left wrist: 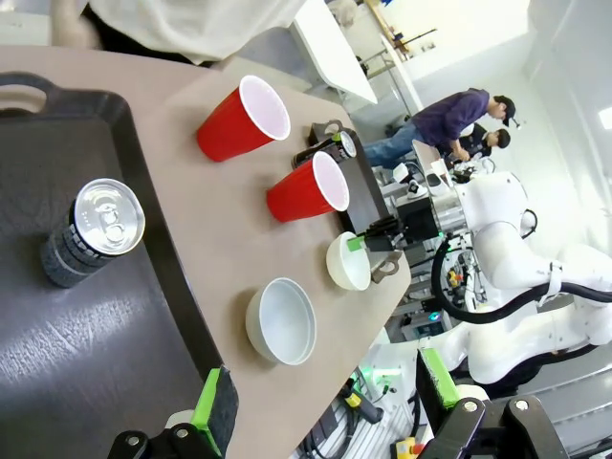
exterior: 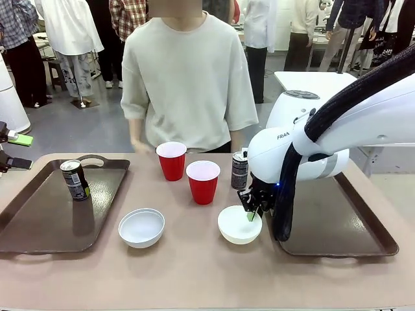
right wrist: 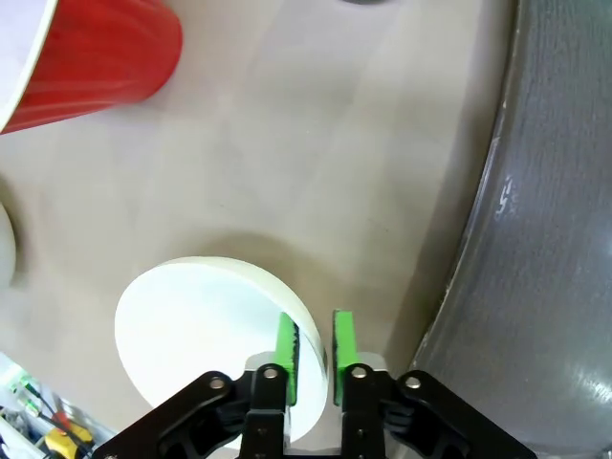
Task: Prepare tableware on both trays.
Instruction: Pick up a Picnic Bowl from the table and place it on a Handle tray.
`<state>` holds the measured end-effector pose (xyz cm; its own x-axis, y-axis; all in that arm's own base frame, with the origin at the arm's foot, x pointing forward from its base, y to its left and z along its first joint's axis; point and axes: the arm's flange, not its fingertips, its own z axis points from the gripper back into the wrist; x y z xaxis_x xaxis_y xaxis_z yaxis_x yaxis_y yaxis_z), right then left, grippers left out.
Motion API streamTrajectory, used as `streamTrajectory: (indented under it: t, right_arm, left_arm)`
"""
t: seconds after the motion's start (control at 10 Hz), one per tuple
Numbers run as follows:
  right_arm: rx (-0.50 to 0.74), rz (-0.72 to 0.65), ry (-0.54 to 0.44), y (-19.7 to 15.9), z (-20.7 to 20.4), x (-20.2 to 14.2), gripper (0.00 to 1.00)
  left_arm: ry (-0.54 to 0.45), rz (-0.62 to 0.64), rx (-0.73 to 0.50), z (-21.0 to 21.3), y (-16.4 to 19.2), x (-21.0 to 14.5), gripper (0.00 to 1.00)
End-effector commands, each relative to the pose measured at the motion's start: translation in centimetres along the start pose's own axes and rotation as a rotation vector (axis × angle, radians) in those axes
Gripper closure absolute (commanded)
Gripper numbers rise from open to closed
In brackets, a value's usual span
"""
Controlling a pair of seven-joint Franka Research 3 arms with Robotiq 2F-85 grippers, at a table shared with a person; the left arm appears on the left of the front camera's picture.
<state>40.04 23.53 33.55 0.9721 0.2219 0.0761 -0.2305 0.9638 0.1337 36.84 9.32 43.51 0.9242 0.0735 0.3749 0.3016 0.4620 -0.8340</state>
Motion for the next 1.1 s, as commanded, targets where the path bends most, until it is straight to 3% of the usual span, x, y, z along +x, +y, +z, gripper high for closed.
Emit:
streamTrajectory:
  t: [0.0,0.5,1.0]
  right_arm:
    - [-0.020,-0.025,0.009,0.4,-0.1,0.5,1.00]
    - [-0.039,-0.043,0.037,0.0,0.8,0.5,1.00]
    - [0.003,-0.059,-0.087,-0.8,11.7,-1.0,1.00]
  left_arm:
    - [-0.009,-0.014,-0.014,0.0,0.1,0.1,0.00]
    - [-0.009,-0.014,-0.014,0.0,0.1,0.1,0.00]
    - [-0.009,-0.014,-0.014,0.0,0.1,0.1,0.00]
